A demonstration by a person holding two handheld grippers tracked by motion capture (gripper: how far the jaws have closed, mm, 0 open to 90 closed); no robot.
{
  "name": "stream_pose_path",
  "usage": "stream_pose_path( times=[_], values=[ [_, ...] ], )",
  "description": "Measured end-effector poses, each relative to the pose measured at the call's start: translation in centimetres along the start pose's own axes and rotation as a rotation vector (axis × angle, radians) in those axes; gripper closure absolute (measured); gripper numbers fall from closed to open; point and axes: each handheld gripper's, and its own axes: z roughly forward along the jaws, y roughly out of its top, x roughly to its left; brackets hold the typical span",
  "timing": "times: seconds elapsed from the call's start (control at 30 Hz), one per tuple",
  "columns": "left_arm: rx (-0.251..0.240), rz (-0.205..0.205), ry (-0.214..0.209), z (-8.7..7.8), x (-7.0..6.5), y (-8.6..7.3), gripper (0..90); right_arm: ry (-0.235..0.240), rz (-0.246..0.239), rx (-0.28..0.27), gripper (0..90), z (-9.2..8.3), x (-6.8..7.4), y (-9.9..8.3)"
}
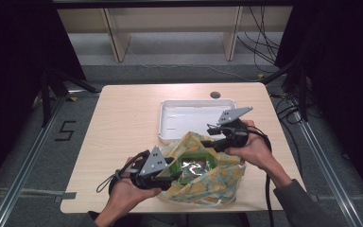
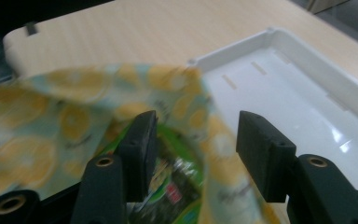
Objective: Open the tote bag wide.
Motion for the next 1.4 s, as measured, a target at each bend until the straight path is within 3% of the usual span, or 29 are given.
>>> stream_pose_path(
  times=[0.03, 0.07, 0.17, 0.27, 0.3, 0.33, 0.37, 0.43, 0.47, 0.5, 0.57, 0.6, 0.63, 0.67, 0.7, 0.77, 0.8, 0.87, 0.9, 0.97, 1.0, 1.03, 1.07, 1.17, 1.2, 1.27, 1.3, 1.33, 1.4],
  values=[
    [0.022, -0.026, 0.010, 0.6, 1.0, 0.2, 47.0, 0.025, -0.007, 0.003, 47.5, -0.4, 0.4, -0.8],
    [0.022, -0.026, 0.010, 0.6, 1.0, 0.2, 45.3, 0.025, -0.007, 0.003, 47.5, -0.4, 0.4, -0.8],
    [0.050, -0.068, 0.025, 1.8, 2.3, 0.3, 42.8, 0.086, -0.003, 0.018, 46.1, -0.9, 1.2, -2.0],
    [0.100, -0.084, 0.025, 3.0, 3.3, 0.4, 38.5, 0.119, 0.001, 0.043, 44.5, -1.3, 2.1, -3.4],
    [0.120, -0.102, 0.019, 3.9, 3.8, 0.5, 37.5, 0.139, -0.018, 0.051, 43.9, -1.2, 2.5, -4.1],
    [0.120, -0.102, 0.019, 3.9, 3.8, 0.5, 37.4, 0.139, -0.018, 0.051, 43.9, -1.2, 2.5, -4.1],
    [0.130, -0.123, 0.004, 5.0, 4.4, 0.7, 37.6, 0.158, -0.028, 0.069, 43.4, -1.1, 2.8, -4.7],
    [0.141, -0.117, 0.000, 5.5, 4.6, 0.9, 38.5, 0.166, -0.029, 0.082, 43.5, -1.1, 3.0, -5.0],
    [0.152, -0.111, 0.000, 6.2, 4.9, 1.1, 44.6, 0.184, -0.043, 0.106, 45.3, -0.7, 3.3, -5.6],
    [0.152, -0.105, -0.003, 6.6, 5.2, 1.2, 44.6, 0.184, -0.043, 0.106, 45.3, -0.7, 3.3, -5.6],
    [0.166, -0.093, -0.001, 8.0, 6.1, 1.8, 59.3, 0.205, -0.058, 0.124, 57.5, -0.5, 3.5, -6.1],
    [0.164, -0.088, 0.013, 8.3, 6.4, 1.9, 66.1, 0.221, -0.093, 0.126, 63.8, -0.4, 3.4, -6.3],
    [0.164, -0.088, 0.013, 8.3, 6.4, 1.9, 73.1, 0.221, -0.093, 0.126, 63.8, -0.4, 3.4, -6.3],
    [0.171, -0.082, 0.037, 8.9, 7.2, 2.2, 79.0, 0.246, -0.103, 0.157, 77.7, -0.6, 3.8, -6.8],
    [0.171, -0.082, 0.037, 8.9, 7.2, 2.2, 83.0, 0.246, -0.103, 0.157, 77.7, -0.6, 3.8, -6.8],
    [0.185, -0.099, 0.056, 9.6, 8.0, 2.4, 86.5, 0.263, -0.099, 0.183, 84.3, -0.9, 4.1, -7.3],
    [0.196, -0.101, 0.072, 9.9, 8.7, 2.5, 88.3, 0.279, -0.122, 0.180, 86.0, -1.0, 4.1, -7.5],
    [0.205, -0.131, 0.084, 10.4, 9.6, 2.5, 89.1, 0.303, -0.106, 0.196, 88.3, -1.5, 4.6, -8.1],
    [0.212, -0.141, 0.094, 10.6, 10.0, 2.5, 89.3, 0.322, -0.130, 0.195, 89.0, -1.8, 4.9, -8.6],
    [0.217, -0.149, 0.100, 10.8, 10.7, 2.5, 89.3, 0.325, -0.110, 0.206, 89.1, -2.0, 5.2, -8.9],
    [0.218, -0.156, 0.104, 10.9, 11.0, 2.5, 89.3, 0.329, -0.140, 0.195, 89.2, -2.0, 5.3, -9.2],
    [0.221, -0.162, 0.103, 11.0, 11.3, 2.5, 89.3, 0.329, -0.119, 0.218, 89.4, -2.4, 5.7, -9.5],
    [0.219, -0.170, 0.106, 11.1, 11.5, 2.5, 89.3, 0.339, -0.160, 0.215, 89.4, -2.5, 6.0, -9.9],
    [0.204, -0.181, 0.114, 11.2, 11.7, 2.5, 89.3, 0.332, -0.127, 0.235, 89.0, -2.6, 6.2, -10.3],
    [0.200, -0.182, 0.109, 11.1, 11.7, 2.5, 89.0, 0.337, -0.137, 0.234, 87.9, -2.6, 6.1, -10.3],
    [0.188, -0.189, 0.098, 10.8, 11.4, 2.7, 81.7, 0.317, -0.095, 0.225, 76.2, -2.8, 5.9, -10.2],
    [0.179, -0.187, 0.091, 10.6, 11.2, 2.8, 77.5, 0.308, -0.114, 0.183, 73.0, -2.7, 5.5, -9.9],
    [0.169, -0.186, 0.081, 10.1, 10.9, 3.1, 73.4, 0.289, -0.087, 0.180, 69.3, -3.0, 5.5, -9.6],
    [0.156, -0.191, 0.059, 9.3, 10.3, 3.4, 62.6, 0.264, -0.064, 0.125, 60.7, -3.5, 4.8, -8.7]
  ],
)
